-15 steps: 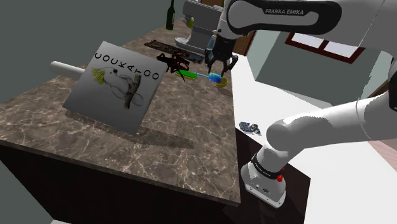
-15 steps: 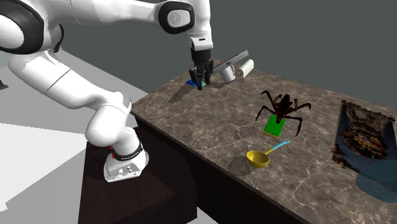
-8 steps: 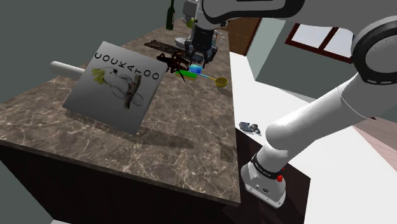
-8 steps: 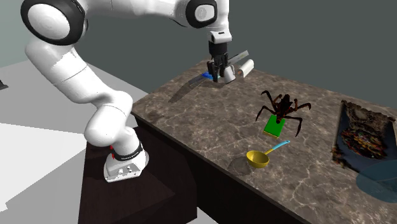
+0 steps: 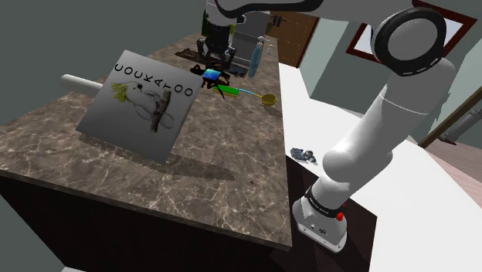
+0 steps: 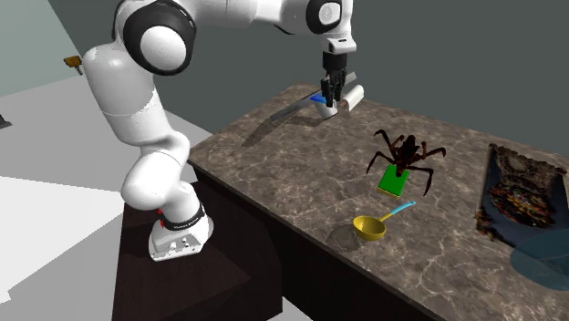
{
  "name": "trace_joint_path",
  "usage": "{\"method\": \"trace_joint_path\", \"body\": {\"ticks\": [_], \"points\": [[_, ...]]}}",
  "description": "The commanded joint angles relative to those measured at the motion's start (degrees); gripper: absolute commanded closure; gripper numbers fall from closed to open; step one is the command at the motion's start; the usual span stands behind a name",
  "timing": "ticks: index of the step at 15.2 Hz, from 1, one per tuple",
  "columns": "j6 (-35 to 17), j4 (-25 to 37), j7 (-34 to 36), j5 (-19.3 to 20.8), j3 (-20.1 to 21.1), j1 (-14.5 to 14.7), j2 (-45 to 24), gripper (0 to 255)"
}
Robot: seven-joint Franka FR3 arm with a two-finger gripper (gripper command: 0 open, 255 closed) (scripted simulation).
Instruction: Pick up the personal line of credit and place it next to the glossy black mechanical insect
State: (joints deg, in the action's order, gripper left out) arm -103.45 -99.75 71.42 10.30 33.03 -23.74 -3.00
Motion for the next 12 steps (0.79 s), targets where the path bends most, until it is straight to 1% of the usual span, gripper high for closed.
{"method": "trace_joint_path", "body": {"ticks": [1, 2, 12], "points": [[1.94, 6.32, 2.61, 3.25, 0.92, 1.54, -5.74, 255], [3.72, 11.5, 4.11, 5.73, 1.25, 3.09, -10.16, 255], [-3.73, 4.17, 5.39, 6.25, 0.59, 2.84, -10.41, 255]]}}
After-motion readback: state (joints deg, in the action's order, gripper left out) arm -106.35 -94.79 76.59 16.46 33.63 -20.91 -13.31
